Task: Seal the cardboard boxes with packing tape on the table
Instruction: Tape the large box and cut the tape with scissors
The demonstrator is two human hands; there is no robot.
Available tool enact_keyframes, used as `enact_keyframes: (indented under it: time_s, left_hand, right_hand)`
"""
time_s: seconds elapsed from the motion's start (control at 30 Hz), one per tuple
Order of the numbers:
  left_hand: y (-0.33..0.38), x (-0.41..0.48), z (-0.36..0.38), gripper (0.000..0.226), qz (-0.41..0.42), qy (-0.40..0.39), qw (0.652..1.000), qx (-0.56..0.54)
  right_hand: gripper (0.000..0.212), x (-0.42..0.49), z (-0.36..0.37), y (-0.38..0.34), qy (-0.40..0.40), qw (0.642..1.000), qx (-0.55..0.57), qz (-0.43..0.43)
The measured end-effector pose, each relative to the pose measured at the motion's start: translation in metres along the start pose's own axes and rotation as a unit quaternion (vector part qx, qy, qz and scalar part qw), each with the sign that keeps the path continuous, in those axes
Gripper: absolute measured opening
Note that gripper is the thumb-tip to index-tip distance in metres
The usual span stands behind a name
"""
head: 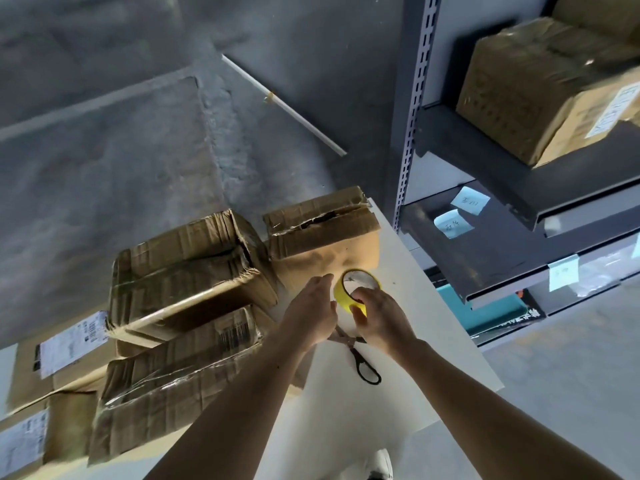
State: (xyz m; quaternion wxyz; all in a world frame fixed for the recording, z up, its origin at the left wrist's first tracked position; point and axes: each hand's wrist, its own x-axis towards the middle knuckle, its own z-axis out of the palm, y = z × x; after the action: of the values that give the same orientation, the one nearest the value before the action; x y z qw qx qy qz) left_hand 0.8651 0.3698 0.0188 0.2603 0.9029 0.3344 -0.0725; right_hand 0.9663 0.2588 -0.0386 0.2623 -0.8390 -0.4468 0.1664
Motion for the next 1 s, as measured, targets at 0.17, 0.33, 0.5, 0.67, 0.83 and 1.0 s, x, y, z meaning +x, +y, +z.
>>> enact_keyframes:
  time_s: [0.17,0.33,0.5,0.67,0.83,1.0]
  left_hand:
    - [-0.002,-0.015,-0.020,0.069,0.021,0.035,0.998,-0.050]
    - [-0.017,-0.038,-0.036,0.072,0.052,0.068,0.994,-0.061]
    - [-0.034,-0.067,-0.057,0.061,0.120,0.152,0.980,-0.040]
    - [-0.059,-0.097,-0.071,0.028,0.161,0.263,0.948,-0.085]
    - [-0.084,-0.119,-0.082,0.009,0.166,0.351,0.918,-0.084]
    - [-0.108,-0.137,-0.099,0.014,0.164,0.383,0.906,-0.080]
  right_hand:
    - [0.026,-0.008,-0.021,-0.028,0.018,0.997,0.067,-0.024]
    - [0.024,-0.017,-0.029,-0.054,0.024,0.993,0.096,-0.060]
    - [0.015,-0.021,-0.029,-0.087,0.058,0.984,0.162,-0.043]
    - [0.008,-0.023,-0.028,-0.128,0.068,0.976,0.197,-0.064]
    - [0.010,-0.033,-0.022,-0.170,0.040,0.964,0.235,-0.116]
    - [0.007,-0.039,-0.012,-0.202,0.005,0.957,0.249,-0.151]
